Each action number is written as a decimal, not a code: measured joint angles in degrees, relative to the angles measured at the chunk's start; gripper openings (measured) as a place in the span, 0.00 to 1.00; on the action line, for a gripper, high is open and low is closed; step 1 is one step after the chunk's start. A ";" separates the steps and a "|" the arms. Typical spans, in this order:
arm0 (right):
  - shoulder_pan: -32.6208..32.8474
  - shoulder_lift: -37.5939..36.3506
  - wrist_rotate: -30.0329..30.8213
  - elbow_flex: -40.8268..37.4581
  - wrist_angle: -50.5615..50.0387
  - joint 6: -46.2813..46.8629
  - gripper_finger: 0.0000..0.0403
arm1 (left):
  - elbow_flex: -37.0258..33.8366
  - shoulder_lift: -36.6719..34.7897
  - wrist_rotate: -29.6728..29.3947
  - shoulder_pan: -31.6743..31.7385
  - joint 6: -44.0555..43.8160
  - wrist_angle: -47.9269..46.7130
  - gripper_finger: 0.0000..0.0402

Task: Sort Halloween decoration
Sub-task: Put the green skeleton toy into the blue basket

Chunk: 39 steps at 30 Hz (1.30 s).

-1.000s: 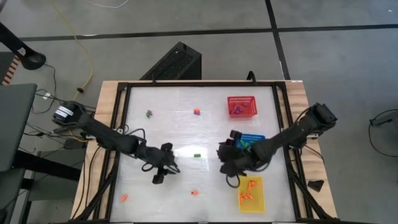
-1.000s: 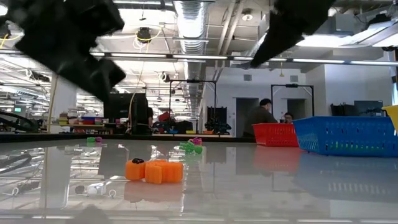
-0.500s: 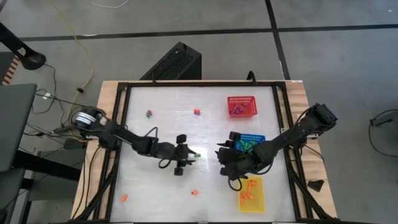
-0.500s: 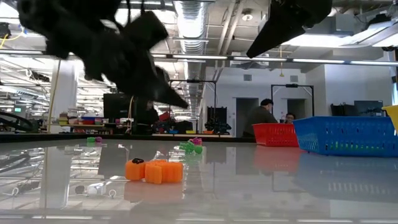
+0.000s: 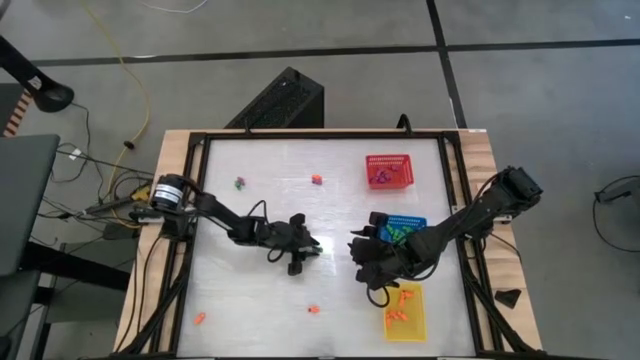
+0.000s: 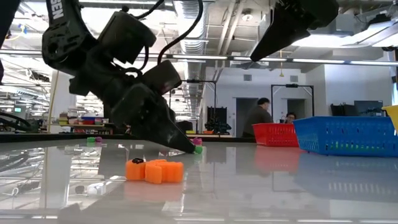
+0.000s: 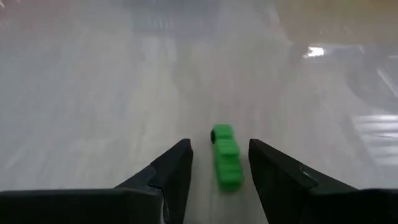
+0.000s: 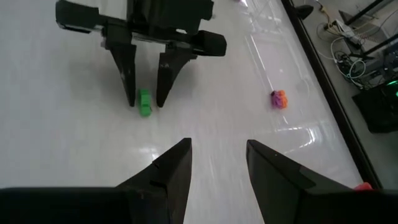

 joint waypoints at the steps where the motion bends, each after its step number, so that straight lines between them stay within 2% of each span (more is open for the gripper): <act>1: -0.02 0.00 0.00 0.00 0.10 0.00 0.45 | 0.00 0.44 -0.54 0.00 -0.03 -0.38 0.37; 4: -0.02 0.00 -0.02 0.00 0.10 0.02 0.45 | 0.02 0.70 -2.40 -0.17 0.65 -1.99 0.30; 9: 0.21 -0.02 -0.02 0.00 0.05 0.00 0.45 | 0.00 0.70 -2.37 -0.11 0.84 -3.14 0.05; 14: 0.93 -0.11 -0.04 0.79 -1.19 0.02 0.45 | 0.00 0.36 -1.50 -0.07 1.00 -2.82 0.04; 19: 2.89 -0.13 1.73 3.07 -1.67 0.01 0.45 | -0.08 -0.48 3.21 -0.14 1.52 5.87 0.04; 22: 5.36 -0.16 6.31 5.85 -1.41 -0.05 0.45 | 2.23 -0.63 4.53 -0.02 1.69 9.42 0.03; 25: 8.89 -0.22 12.55 7.68 -0.94 -2.10 0.45 | 6.96 -0.04 5.97 0.26 3.42 7.94 0.03; 32: 16.92 -0.20 28.31 10.27 -1.07 -9.85 0.43 | 22.97 -0.08 5.81 1.48 11.92 -8.94 0.03; 35: 18.55 -0.77 34.58 13.60 -0.94 -15.76 0.39 | 27.97 -0.21 4.97 3.11 14.16 -11.64 0.03; 39: 19.22 -4.34 38.72 16.97 -1.13 -19.42 0.31 | 31.04 -0.17 4.61 5.83 11.63 -12.56 0.03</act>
